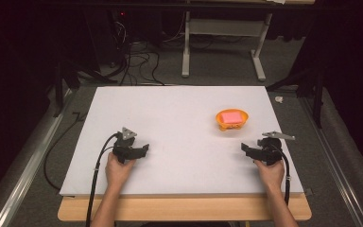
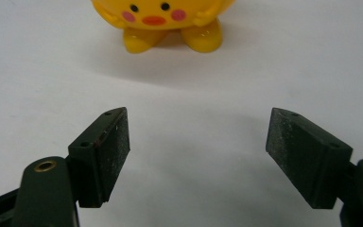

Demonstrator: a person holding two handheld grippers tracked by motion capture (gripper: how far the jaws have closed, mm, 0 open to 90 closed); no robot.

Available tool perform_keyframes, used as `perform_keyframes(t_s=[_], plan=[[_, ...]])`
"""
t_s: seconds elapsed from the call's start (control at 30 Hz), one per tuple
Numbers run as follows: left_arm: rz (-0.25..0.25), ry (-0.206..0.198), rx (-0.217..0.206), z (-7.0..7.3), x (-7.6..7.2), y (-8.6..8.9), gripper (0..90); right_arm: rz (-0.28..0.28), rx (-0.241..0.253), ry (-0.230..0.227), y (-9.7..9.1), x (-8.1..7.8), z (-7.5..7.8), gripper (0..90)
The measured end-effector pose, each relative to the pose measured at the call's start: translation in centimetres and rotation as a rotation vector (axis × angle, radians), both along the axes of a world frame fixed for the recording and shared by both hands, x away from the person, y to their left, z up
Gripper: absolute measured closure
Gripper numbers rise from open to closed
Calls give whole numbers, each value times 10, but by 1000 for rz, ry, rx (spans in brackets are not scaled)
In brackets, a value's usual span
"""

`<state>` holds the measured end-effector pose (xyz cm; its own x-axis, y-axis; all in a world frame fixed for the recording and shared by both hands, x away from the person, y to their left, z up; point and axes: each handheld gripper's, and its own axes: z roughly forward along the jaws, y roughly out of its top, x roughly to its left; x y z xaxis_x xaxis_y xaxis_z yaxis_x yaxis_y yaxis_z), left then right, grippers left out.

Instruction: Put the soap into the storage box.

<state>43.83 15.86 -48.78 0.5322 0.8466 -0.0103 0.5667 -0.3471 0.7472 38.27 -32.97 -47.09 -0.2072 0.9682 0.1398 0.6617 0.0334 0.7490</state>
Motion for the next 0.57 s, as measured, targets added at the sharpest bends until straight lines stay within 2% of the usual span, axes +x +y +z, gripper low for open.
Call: perform_keyframes(t_s=[0.03, 0.07, 0.1, 0.13, 0.27, 0.33, 0.57], plan=[[0, 0, 0, 0, 0, 0, 281, 0, 0, 0, 0, 0, 0, 229], [0, 0, 0, 0, 0, 0, 280, -7, -30, 12, 0, 0, -5, 228], [0, 0, 0, 0, 0, 0, 280, -7, -30, 12, 0, 0, -5, 228], [1, -1, 2, 0, 0, 0, 280, -12, -66, 32, 3, 1, -9, 227], [0, 0, 3, 0, 0, 0, 279, -9, -181, 29, 14, 2, -11, 232], [0, -1, 5, 0, 0, 0, 278, -8, -167, 34, 12, 2, -11, 231], [1, 0, 3, 0, 0, 0, 276, -12, -166, 33, 12, 2, -11, 232]])
